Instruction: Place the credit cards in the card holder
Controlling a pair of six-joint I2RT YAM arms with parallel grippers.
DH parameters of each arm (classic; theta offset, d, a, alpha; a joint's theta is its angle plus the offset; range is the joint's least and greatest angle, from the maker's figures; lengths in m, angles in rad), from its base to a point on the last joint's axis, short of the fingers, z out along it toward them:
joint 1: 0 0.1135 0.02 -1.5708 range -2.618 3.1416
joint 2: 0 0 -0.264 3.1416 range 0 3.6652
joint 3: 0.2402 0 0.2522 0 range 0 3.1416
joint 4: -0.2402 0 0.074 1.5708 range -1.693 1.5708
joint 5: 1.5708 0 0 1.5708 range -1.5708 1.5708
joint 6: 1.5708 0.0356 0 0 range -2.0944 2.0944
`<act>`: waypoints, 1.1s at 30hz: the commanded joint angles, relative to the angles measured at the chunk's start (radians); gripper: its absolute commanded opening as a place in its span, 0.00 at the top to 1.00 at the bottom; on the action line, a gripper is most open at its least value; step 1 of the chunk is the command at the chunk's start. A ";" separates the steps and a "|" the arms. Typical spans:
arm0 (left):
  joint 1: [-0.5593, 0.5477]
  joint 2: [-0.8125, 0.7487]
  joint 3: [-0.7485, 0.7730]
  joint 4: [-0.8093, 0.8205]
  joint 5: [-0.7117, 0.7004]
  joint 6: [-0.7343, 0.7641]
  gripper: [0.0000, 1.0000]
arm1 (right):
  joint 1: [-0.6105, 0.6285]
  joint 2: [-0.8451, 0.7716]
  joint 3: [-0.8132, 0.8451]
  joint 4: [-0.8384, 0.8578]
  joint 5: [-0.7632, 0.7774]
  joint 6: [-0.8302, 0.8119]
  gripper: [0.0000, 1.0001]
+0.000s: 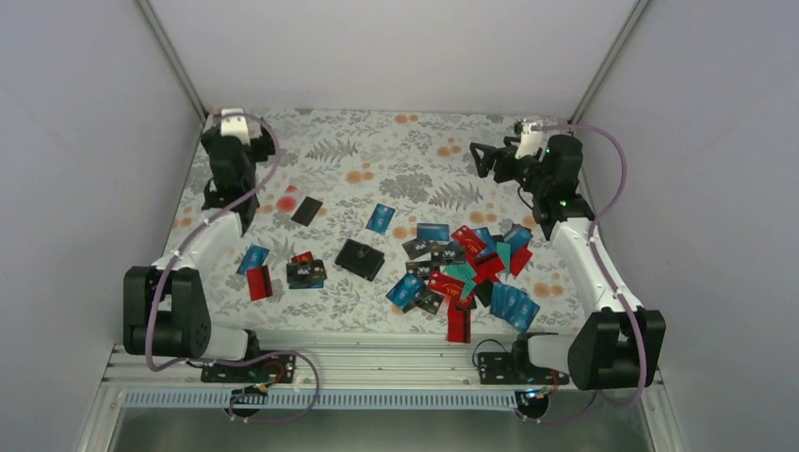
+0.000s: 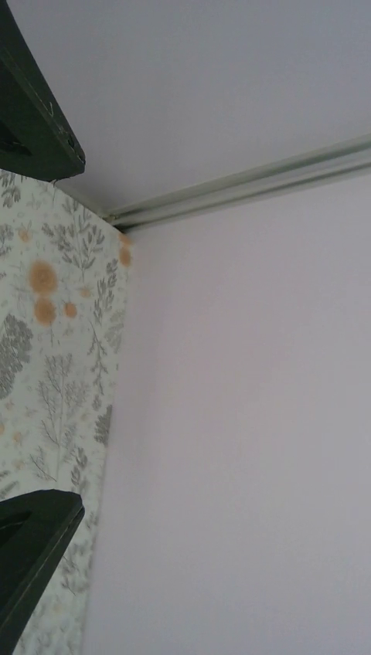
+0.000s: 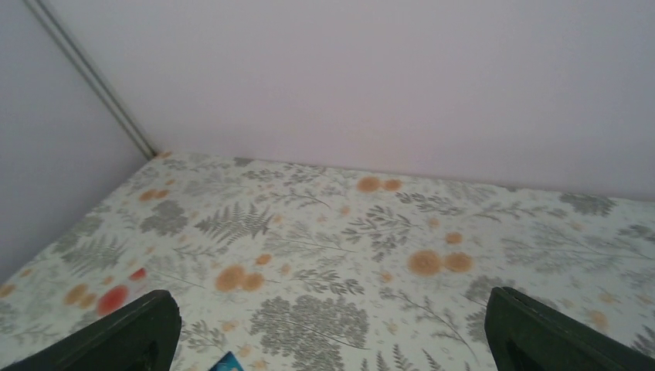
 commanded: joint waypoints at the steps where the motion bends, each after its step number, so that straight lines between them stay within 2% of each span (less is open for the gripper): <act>1: 0.051 0.052 0.148 -0.476 0.100 -0.204 0.00 | 0.012 0.022 0.051 -0.003 -0.110 0.064 0.00; 3: 0.105 0.109 0.221 -0.565 0.250 -0.285 0.00 | 0.010 0.048 0.054 0.036 -0.081 0.140 0.00; 5: 0.164 0.199 0.323 -0.690 0.406 -0.342 0.00 | -0.003 0.111 0.100 -0.011 -0.045 0.238 0.00; 7: 0.212 0.239 0.350 -0.737 0.519 -0.367 0.00 | -0.030 0.206 0.184 -0.082 -0.146 0.259 0.00; 9: 0.218 0.200 0.300 -0.752 0.506 -0.389 0.00 | -0.049 0.305 0.277 -0.167 -0.270 0.268 0.00; 11: 0.214 0.149 0.248 -0.793 0.527 -0.419 0.00 | -0.033 0.358 0.292 -0.191 -0.340 0.269 0.00; 14: 0.150 0.073 0.143 -0.853 0.561 -0.460 0.05 | 0.026 0.378 0.289 -0.237 -0.346 0.225 0.00; 20: -0.053 -0.137 -0.073 -0.911 0.593 -0.580 0.09 | 0.167 0.411 0.212 -0.319 -0.368 0.134 0.03; 25: -0.151 -0.235 -0.158 -0.930 0.659 -0.651 0.24 | 0.297 0.507 0.169 -0.332 -0.376 0.103 0.08; 33: -0.271 -0.319 -0.249 -0.961 0.719 -0.706 0.45 | 0.472 0.662 0.220 -0.372 -0.297 0.083 0.22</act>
